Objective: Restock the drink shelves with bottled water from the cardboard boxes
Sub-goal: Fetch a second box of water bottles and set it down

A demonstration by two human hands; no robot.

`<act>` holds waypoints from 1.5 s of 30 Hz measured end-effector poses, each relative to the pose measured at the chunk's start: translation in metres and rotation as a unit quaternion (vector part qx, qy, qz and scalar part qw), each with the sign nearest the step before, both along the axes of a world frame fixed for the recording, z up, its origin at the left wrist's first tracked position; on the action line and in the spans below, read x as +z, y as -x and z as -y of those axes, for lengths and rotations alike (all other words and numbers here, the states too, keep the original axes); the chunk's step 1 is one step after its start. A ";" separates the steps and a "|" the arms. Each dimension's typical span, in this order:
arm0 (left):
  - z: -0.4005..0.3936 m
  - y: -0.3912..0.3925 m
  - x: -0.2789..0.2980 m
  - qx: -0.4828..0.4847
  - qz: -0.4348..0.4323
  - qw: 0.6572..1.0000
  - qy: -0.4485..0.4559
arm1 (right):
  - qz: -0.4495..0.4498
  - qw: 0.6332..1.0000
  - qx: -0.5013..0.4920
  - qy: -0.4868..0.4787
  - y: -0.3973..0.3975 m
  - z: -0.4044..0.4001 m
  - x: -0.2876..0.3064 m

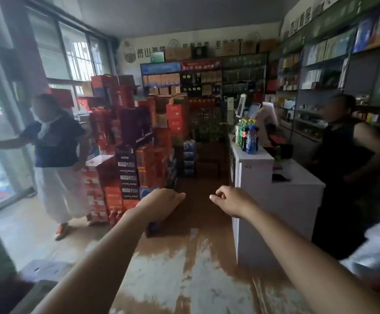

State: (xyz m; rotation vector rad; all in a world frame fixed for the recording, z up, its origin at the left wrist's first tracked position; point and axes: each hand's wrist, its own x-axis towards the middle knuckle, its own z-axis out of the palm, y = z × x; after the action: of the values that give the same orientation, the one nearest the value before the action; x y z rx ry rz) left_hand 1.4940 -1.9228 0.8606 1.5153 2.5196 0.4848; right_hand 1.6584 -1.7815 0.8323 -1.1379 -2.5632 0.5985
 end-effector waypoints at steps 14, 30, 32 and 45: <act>-0.379 0.270 0.005 -0.044 0.009 0.999 -0.024 | -0.013 0.999 -0.034 0.013 0.251 -0.371 -0.008; -0.807 0.533 -0.036 0.001 0.052 0.999 0.005 | 0.008 0.999 -0.014 0.043 0.520 -0.806 -0.035; -0.861 0.566 -0.046 0.006 0.044 0.999 0.005 | 0.016 0.999 -0.015 0.043 0.551 -0.855 -0.047; -1.220 0.809 -0.069 -0.054 0.021 0.997 0.042 | -0.013 0.994 -0.096 0.051 0.743 -1.199 -0.085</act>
State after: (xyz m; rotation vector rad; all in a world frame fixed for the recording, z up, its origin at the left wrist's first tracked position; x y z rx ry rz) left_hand 0.6854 -0.7030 0.7917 1.5823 2.3807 0.3847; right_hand 0.9152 -0.5823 0.7474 -1.3809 -2.3891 0.6998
